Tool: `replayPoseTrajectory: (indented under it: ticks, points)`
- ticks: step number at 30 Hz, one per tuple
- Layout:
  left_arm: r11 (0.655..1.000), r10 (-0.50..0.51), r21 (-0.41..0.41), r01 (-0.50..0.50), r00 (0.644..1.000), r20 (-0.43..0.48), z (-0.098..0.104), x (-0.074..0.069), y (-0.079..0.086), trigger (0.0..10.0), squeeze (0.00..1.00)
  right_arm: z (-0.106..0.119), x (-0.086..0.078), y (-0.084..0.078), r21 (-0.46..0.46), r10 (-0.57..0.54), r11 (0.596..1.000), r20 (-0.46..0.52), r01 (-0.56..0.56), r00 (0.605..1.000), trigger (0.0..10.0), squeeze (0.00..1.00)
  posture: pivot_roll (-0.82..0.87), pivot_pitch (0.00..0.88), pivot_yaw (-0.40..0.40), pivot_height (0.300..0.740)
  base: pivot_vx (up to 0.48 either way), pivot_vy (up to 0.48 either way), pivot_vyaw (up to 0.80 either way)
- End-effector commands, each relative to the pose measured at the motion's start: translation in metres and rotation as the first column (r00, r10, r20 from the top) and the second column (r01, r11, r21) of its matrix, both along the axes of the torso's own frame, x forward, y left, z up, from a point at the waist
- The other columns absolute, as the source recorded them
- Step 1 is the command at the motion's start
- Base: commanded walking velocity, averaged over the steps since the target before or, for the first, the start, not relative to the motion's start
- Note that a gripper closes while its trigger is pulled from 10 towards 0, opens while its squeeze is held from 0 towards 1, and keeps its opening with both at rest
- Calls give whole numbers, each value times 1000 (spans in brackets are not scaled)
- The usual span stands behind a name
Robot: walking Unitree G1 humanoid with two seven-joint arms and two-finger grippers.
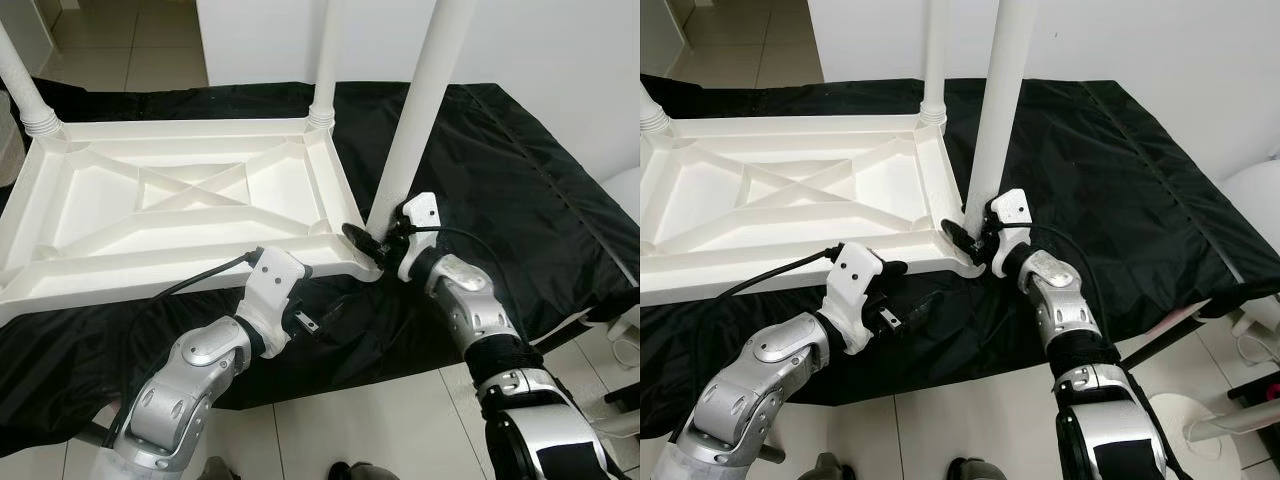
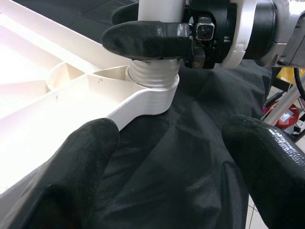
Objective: Building children table
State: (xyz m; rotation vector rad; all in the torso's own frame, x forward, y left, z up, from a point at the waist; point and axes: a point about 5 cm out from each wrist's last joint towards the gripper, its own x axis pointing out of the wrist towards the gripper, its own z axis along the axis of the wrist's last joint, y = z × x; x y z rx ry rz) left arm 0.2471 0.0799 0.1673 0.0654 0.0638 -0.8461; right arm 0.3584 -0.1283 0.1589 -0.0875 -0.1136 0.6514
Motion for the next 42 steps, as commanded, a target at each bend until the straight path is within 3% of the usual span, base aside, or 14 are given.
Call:
replayPoseTrajectory:
  ticks: [1,4,6,7,8,11,14,22,23,32,33,34,37,42]
  points:
    - [999,37,6,-37,999,-2,-1,-1,2,10000,0,-22,-7,-1,-14,-149,989,-101,148,984,10000,0,10,94,-58,740,0,0,0]
    - [999,38,8,-38,999,-2,-1,-1,3,10000,0,-24,-14,3,18,-257,965,-122,261,959,10000,0,7,95,-58,740,0,0,0]
    - [999,38,8,-38,999,-2,-1,-1,3,10000,0,-24,-14,3,18,-257,965,-122,261,959,10000,0,7,95,-58,740,0,0,0]
    - [999,31,9,-31,1000,-3,-2,0,1,10000,0,-26,-30,11,57,-462,881,-116,470,880,10000,0,-2,96,-56,740,0,0,0]
    - [1000,29,9,-29,1000,-4,-2,-1,1,10000,0,-25,-35,13,75,-520,845,-116,529,846,10000,0,-2,96,-56,740,0,0,0]
    - [1000,25,8,-25,1000,-4,-2,-1,0,10000,0,-24,-42,19,103,-560,814,-125,572,819,10000,0,-2,95,-56,740,0,0,0]
    - [1000,22,7,-22,1000,-4,-2,-1,0,10000,0,-21,-45,29,131,-533,827,-122,546,837,10000,0,-3,94,-51,740,0,0,0]
    - [1000,18,22,-18,1000,10,-2,-1,0,10000,0,-15,-51,25,157,-571,792,-149,589,807,10000,75,-8,89,-40,740,0,0,0]
    - [1000,18,22,-18,1000,13,-2,0,0,10000,0,-13,-52,25,168,-570,791,-146,588,809,10000,1000,-12,86,-37,740,0,0,0]
    - [999,26,22,-26,999,38,0,2,0,10000,0,-4,-49,16,205,-506,831,-105,517,856,10000,1000,-13,84,-35,740,0,0,0]
    - [999,26,21,-27,999,41,0,1,0,10000,0,-4,-48,15,199,-443,870,-87,451,893,10000,0,-13,82,-35,740,0,0,0]
    - [999,26,21,-27,999,41,0,1,0,10000,0,-4,-48,15,199,-443,870,-87,451,893,10000,0,-13,82,-35,740,0,0,0]
    - [999,27,20,-28,998,50,1,1,0,10000,0,-2,-46,12,167,-279,945,-42,282,959,10000,0,-13,82,-38,740,0,0,0]
    - [999,32,10,-32,998,50,2,2,0,10000,0,2,-44,8,100,-142,985,3,141,990,10000,0,-15,82,-35,740,0,0,0]
